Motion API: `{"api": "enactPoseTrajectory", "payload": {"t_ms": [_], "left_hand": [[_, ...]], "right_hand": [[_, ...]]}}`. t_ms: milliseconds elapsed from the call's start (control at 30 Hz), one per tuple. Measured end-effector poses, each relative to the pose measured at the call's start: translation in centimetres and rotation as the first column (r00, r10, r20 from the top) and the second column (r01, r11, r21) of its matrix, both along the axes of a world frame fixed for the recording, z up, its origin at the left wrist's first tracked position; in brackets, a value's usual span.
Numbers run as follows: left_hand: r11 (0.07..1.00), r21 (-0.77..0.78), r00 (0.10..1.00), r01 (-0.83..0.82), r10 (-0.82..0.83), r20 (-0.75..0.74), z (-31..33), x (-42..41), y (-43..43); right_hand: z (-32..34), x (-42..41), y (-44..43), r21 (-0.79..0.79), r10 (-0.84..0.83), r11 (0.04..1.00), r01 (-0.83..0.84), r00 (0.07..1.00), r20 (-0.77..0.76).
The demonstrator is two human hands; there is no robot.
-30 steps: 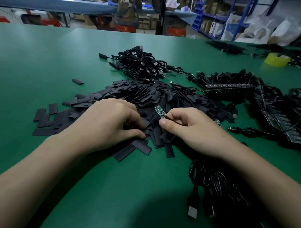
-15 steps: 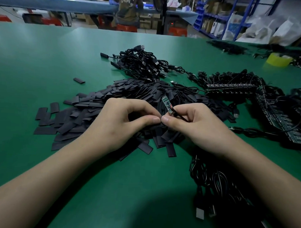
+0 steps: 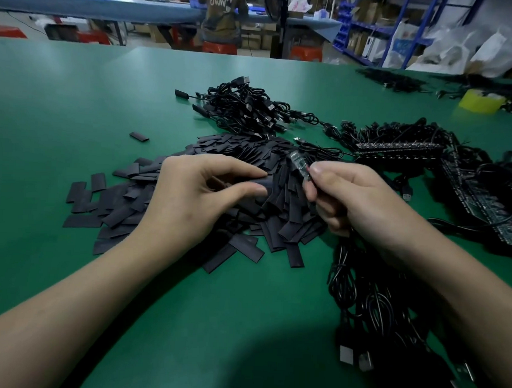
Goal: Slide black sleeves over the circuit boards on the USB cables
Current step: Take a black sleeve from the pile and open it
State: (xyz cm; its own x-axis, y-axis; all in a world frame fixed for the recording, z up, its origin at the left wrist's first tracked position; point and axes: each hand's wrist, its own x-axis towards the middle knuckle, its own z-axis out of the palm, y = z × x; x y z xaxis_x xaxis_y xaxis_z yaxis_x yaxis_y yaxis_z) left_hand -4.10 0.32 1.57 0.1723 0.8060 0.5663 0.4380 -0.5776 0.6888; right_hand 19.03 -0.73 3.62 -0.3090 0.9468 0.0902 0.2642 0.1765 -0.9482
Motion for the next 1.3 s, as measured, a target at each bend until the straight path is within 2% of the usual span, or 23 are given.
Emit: {"api": "enactPoseTrajectory", "payload": {"t_ms": [133, 400, 567, 733, 800, 1033, 1300], "left_hand": [[1.000, -0.012, 0.999, 0.009, -0.009, 0.041, 0.0, 0.0, 0.2], [0.997, -0.021, 0.997, 0.076, -0.076, 0.020, -0.1, -0.3, 0.5], [0.985, -0.025, 0.985, 0.172, -0.172, -0.003, 0.0, -0.5, 0.6], [0.977, -0.058, 0.978, 0.207, -0.207, 0.003, 0.0, -0.4, 0.5], [0.974, -0.069, 0.975, 0.218, -0.220, -0.029, 0.1, -0.5, 0.5], [0.979, 0.047, 0.941, 0.200, -0.179, -0.288, 0.5, -0.9, 0.5], [0.974, -0.074, 0.941, 0.215, -0.227, -0.252, 0.2, -0.8, 0.4]], "right_hand": [[0.1, 0.3, -0.1, -0.017, 0.114, 0.993, -0.113, 0.988, 0.108], [0.0, 0.4, -0.2, 0.012, 0.160, 0.986, -0.167, 0.963, 0.216], [0.1, 0.7, -0.1, -0.043, 0.188, 0.982, -0.183, 0.970, 0.156], [0.1, 0.8, -0.1, -0.090, 0.246, 0.968, -0.233, 0.953, 0.176], [0.1, 0.8, -0.1, -0.097, 0.244, 0.969, -0.228, 0.950, 0.194], [0.2, 0.6, -0.3, -0.072, 0.219, 0.976, -0.207, 0.923, 0.318], [0.4, 0.7, -0.3, 0.062, 0.147, 0.975, -0.213, 0.830, 0.538]]}}
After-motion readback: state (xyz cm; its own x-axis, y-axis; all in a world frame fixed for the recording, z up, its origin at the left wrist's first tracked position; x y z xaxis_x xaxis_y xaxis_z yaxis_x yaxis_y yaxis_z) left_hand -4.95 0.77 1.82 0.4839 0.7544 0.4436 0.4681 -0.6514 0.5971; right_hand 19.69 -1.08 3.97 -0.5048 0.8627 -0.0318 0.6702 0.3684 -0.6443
